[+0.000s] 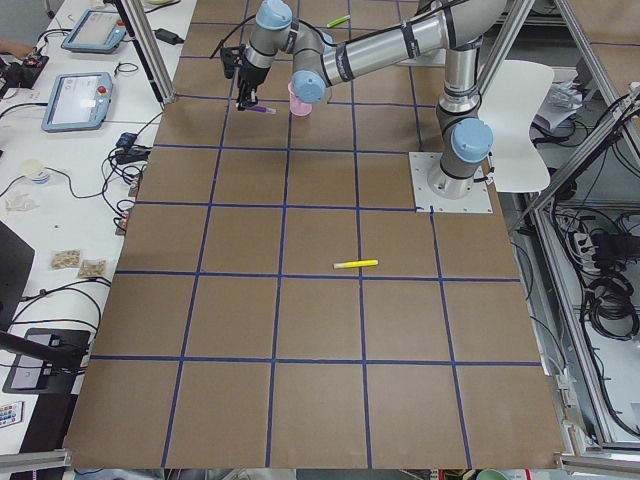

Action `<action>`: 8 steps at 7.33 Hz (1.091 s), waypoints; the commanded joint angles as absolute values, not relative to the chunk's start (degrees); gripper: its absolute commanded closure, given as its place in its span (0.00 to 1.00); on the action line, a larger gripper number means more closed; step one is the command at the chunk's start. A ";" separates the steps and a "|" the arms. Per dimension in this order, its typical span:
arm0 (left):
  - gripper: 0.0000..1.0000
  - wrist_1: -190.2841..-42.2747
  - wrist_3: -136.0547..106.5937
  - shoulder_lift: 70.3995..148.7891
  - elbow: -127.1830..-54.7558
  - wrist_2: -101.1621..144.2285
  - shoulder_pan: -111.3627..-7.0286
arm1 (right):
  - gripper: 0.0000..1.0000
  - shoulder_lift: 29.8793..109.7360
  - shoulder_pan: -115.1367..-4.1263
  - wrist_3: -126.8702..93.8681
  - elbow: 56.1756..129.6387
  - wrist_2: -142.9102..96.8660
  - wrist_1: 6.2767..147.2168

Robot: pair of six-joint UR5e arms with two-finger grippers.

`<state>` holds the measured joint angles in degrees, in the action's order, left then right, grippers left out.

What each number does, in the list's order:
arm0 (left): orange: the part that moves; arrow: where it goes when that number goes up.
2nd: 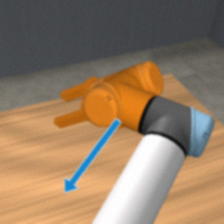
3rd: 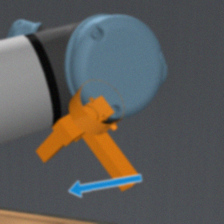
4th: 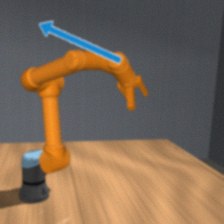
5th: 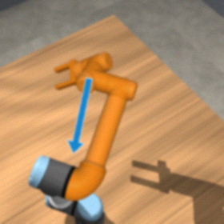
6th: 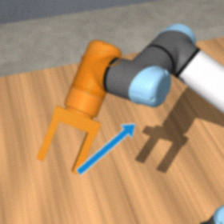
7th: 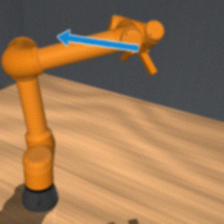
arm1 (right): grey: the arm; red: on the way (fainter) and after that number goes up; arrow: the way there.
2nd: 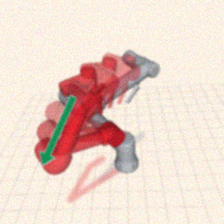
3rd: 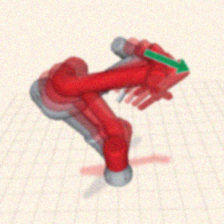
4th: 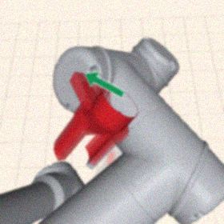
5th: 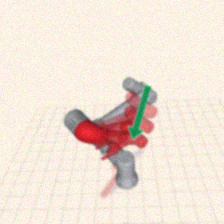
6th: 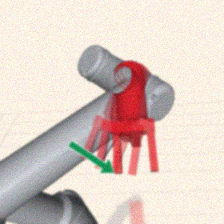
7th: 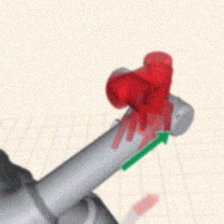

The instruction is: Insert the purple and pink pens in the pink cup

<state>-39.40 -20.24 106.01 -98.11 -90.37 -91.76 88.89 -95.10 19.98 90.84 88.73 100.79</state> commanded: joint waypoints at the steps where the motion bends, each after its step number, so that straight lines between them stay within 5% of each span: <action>1: 1.00 -35.35 -31.33 106.43 -99.66 -97.96 -103.48 | 0.00 90.09 -94.66 6.44 90.62 92.97 95.49; 4: 1.00 -33.31 -37.09 105.82 -103.96 -100.64 -107.75 | 0.00 91.23 -95.01 -16.56 91.23 92.11 95.54; 8: 1.00 -30.51 -41.31 107.40 -104.59 -104.29 -111.09 | 0.00 91.49 -94.92 -16.79 91.23 90.88 95.63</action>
